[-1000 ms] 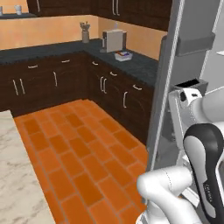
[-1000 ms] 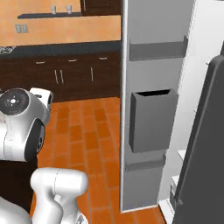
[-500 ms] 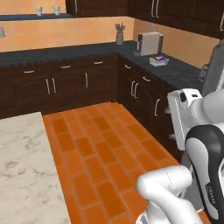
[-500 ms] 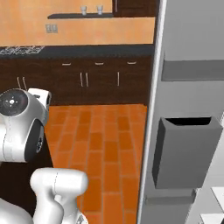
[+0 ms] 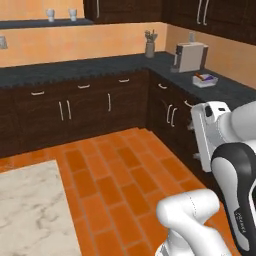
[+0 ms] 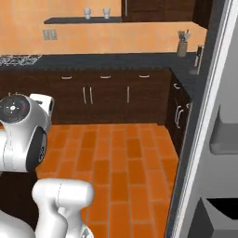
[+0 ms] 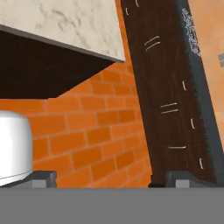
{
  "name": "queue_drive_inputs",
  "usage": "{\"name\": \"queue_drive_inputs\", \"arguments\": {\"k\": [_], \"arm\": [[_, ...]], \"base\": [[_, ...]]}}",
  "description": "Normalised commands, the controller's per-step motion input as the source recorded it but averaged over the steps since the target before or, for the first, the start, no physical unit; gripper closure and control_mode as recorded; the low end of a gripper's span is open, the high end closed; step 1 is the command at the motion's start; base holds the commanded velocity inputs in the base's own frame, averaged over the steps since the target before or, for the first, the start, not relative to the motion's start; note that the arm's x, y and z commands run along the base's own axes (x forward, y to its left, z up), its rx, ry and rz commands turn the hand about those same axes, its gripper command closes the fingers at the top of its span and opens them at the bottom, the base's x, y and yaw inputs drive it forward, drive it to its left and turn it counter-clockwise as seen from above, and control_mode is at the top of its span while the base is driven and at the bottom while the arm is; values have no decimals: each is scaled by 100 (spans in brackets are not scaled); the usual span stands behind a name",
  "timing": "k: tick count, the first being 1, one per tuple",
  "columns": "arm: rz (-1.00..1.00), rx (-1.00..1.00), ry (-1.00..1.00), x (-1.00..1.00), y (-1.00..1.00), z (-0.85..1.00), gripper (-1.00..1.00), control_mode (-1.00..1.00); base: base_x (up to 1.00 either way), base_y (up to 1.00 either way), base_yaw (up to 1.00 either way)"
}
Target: Take the meat container that has the fish and place it on the second highest rack of the freezer. Then take the vegetable container that has the carrot and eggplant and place it on the highest rack of the freezer.
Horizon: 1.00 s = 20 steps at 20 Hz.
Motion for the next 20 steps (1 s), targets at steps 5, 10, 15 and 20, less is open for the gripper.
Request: {"name": "queue_drive_inputs", "arguments": {"k": [5, 10, 15, 20], "arm": [[0, 0, 0, 0, 0, 0, -100, 100], [0, 0, 0, 0, 0, 0, -100, 100], [0, 0, 0, 0, 0, 0, -100, 100], [0, 0, 0, 0, 0, 0, -100, 100]], "base": [[97, 0, -48], [80, -2, -63], [89, -2, -60], [97, 6, -56]]}}
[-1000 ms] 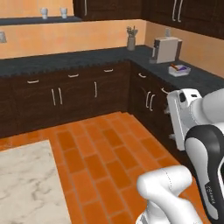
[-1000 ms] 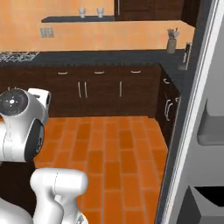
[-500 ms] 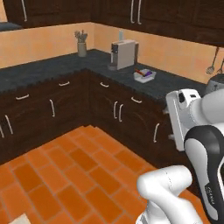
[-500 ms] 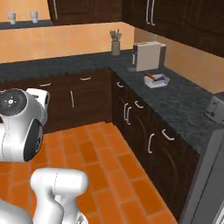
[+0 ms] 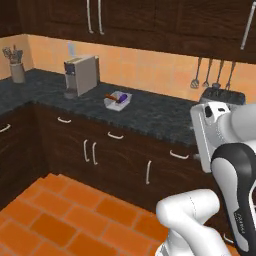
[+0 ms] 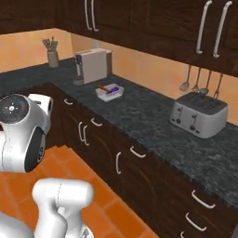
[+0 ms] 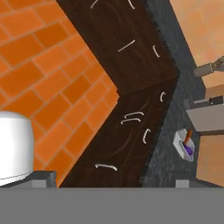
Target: Take the meat container that has the fish and place it on the second highest rack of the freezer. Then take the vegetable container that has the carrot and eggplant and place it on the highest rack of the freezer.
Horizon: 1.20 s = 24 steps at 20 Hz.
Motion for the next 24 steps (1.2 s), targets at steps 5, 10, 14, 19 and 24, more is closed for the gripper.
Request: {"name": "queue_drive_inputs", "arguments": {"k": [5, 10, 14, 19, 24], "arm": [[0, 0, 0, 0, 0, 0, -100, 100], [0, 0, 0, 0, 0, 0, -100, 100], [0, 0, 0, 0, 0, 0, -100, 100], [0, 0, 0, 0, 0, 0, -100, 100], [0, 0, 0, 0, 0, 0, -100, 100]], "base": [[84, 51, -52], [100, 73, -48], [93, 80, -50], [46, 99, -51], [31, 61, -45]]}}
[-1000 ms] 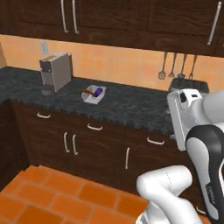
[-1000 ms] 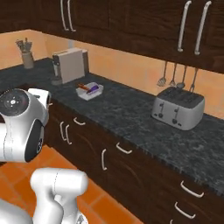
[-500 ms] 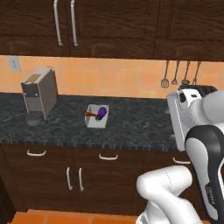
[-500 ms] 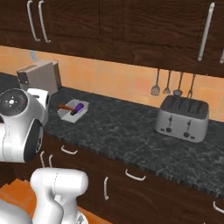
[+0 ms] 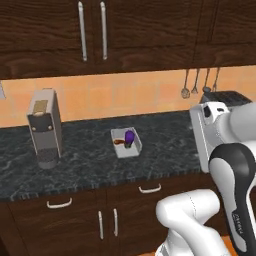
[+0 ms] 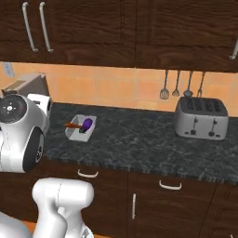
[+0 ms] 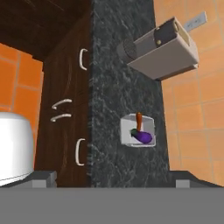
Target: Take the meat container that has the fish and place it on the second highest rack of the freezer. Then take the vegetable container that has the carrot and eggplant and place it on the highest rack of the freezer.
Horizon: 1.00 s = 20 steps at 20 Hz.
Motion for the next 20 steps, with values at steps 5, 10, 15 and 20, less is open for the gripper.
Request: {"name": "queue_drive_inputs", "arguments": {"k": [5, 10, 15, 20], "arm": [[0, 0, 0, 0, 0, 0, -100, 100], [0, 0, 0, 0, 0, 0, -100, 100], [18, -2, 9, 22, -15, -42, -100, -100], [33, -10, 34, 100, -3, -100, -100, -100]], "base": [[60, 58, -31], [38, 24, -3], [-2, -8, 5], [0, 0, 0]]}}
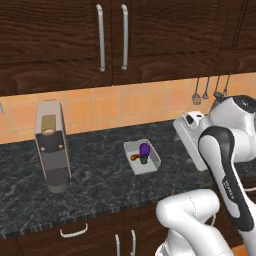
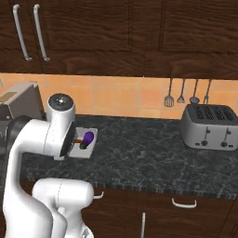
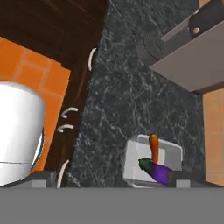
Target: Take the meat container that has the fish and place it on the second highest rack of the freezer. Then take the vegetable container that has the carrot and eggplant and place it on the highest rack of the freezer.
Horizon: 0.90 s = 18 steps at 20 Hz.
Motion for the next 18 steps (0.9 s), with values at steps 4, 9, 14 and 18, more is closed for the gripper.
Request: {"name": "queue_drive_inputs", "arguments": {"k": [4, 9, 14, 18], "arm": [[26, -3, 27, 96, 0, -100, -100, -100], [4, -2, 11, 61, 18, -93, -100, -100], [-2, -6, 9, 37, 29, -79, -100, -100], [-7, -8, 1, 45, 17, -33, -100, -100]], "base": [[0, 0, 0], [0, 0, 0], [0, 0, 0], [0, 0, 0]]}}
